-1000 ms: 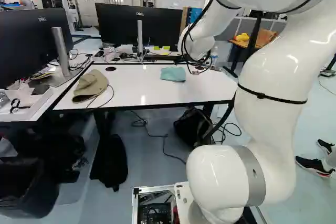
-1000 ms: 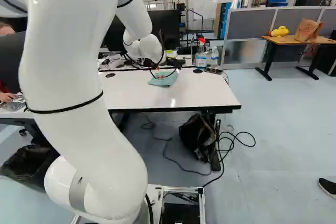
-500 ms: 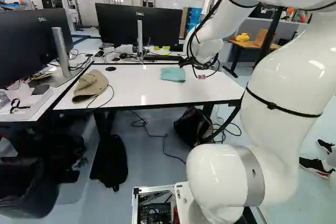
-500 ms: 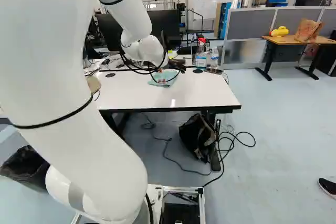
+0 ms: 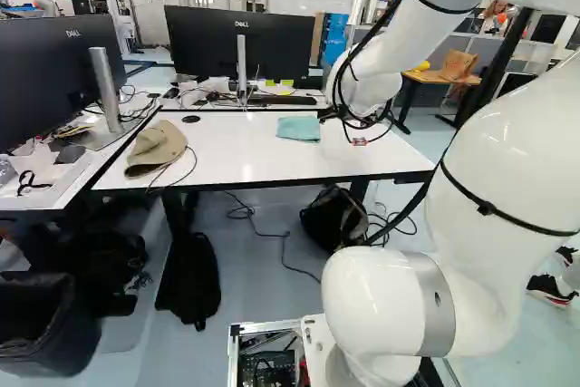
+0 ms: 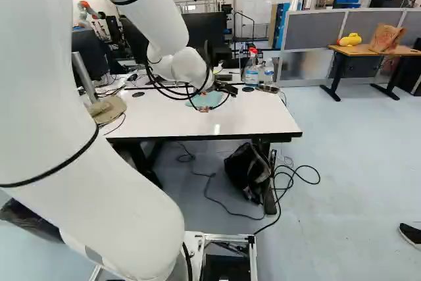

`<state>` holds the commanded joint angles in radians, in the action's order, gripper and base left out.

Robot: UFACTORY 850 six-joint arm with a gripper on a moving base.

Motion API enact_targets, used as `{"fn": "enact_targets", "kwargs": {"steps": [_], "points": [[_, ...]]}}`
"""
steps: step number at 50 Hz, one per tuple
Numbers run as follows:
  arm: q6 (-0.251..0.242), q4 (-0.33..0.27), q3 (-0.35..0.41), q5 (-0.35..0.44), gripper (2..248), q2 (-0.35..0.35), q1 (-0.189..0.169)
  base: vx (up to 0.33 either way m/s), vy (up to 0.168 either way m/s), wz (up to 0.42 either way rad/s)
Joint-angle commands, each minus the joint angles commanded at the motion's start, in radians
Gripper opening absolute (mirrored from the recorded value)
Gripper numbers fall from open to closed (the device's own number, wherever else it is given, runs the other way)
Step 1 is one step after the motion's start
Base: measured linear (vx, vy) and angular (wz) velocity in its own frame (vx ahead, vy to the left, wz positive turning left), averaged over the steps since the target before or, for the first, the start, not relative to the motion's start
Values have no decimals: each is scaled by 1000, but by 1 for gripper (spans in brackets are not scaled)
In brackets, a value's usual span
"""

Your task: Clean the table with the green towel

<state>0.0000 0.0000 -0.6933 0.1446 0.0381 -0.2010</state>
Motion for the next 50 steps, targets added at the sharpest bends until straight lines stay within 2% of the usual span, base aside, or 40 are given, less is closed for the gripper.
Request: {"fn": "enact_targets", "kwargs": {"steps": [25,50], "points": [[0,0,28,34,247,11,9,0,0,0],[0,0,115,139,247,46,38,0,0,0]]}}
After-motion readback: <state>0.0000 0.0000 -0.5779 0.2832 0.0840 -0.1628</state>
